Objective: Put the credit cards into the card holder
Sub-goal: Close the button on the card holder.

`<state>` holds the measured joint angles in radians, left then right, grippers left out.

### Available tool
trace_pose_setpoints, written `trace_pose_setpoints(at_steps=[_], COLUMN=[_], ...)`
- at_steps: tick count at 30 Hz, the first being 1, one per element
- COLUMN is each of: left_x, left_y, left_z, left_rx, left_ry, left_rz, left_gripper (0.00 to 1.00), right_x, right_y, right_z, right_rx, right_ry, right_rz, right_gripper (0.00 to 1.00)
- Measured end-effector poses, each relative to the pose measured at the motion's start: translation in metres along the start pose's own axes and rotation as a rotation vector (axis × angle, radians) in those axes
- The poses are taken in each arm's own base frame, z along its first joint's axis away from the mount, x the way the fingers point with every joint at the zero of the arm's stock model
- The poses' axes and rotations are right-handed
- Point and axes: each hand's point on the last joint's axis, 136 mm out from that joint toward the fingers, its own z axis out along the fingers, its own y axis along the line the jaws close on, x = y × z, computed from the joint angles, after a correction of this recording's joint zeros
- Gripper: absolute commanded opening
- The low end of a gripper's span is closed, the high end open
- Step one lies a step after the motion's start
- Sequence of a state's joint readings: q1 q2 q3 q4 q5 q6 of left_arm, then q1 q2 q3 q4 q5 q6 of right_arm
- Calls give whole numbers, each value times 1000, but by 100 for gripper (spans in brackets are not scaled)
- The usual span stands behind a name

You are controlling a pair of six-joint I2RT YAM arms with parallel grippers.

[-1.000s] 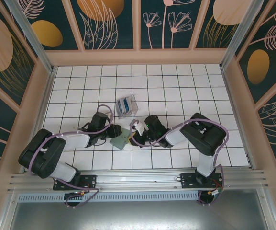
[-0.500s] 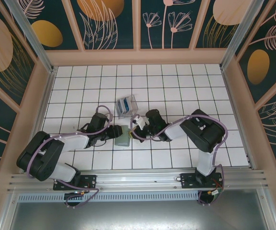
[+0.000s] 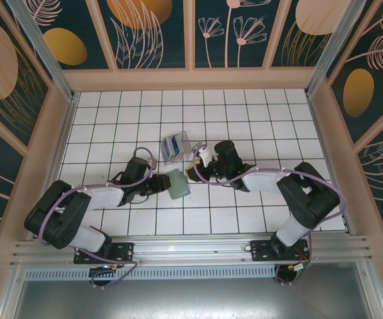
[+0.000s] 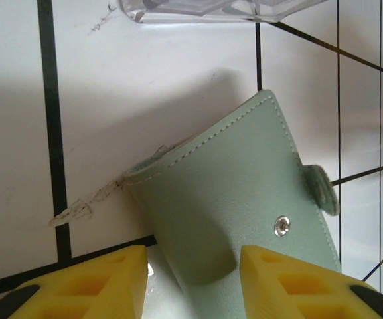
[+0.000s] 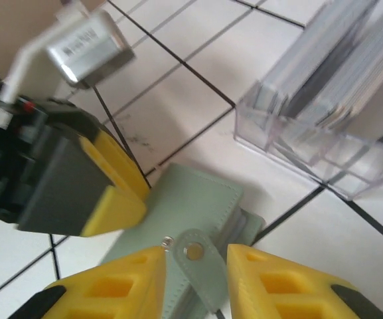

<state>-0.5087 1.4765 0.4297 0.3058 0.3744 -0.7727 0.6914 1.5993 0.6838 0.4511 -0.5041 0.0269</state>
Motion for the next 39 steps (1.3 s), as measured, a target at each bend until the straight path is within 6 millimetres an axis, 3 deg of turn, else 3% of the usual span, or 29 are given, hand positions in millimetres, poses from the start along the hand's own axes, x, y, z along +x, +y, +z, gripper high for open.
trace_pose_setpoints(at_steps=[6, 14, 21, 27, 39], left_x=[-3, -5, -6, -6, -6], left_y=[-5, -8, -14, -14, -15], left_z=[5, 7, 10, 10, 11], left_rx=[14, 31, 75, 89, 101], left_ry=[16, 10, 2, -8, -9], left_rz=[-21, -39, -44, -41, -37], left_gripper=[42, 41, 40, 40, 37], right_x=[16, -1, 26, 46, 54], right_y=[-4, 1, -11, -11, -13], right_z=[8, 40, 52, 45, 33], right_rx=[153, 340, 453, 535, 597], right_ry=[97, 208, 362, 459, 506], right_rz=[170, 339, 432, 431, 413], right_gripper=[34, 32, 33, 35, 36])
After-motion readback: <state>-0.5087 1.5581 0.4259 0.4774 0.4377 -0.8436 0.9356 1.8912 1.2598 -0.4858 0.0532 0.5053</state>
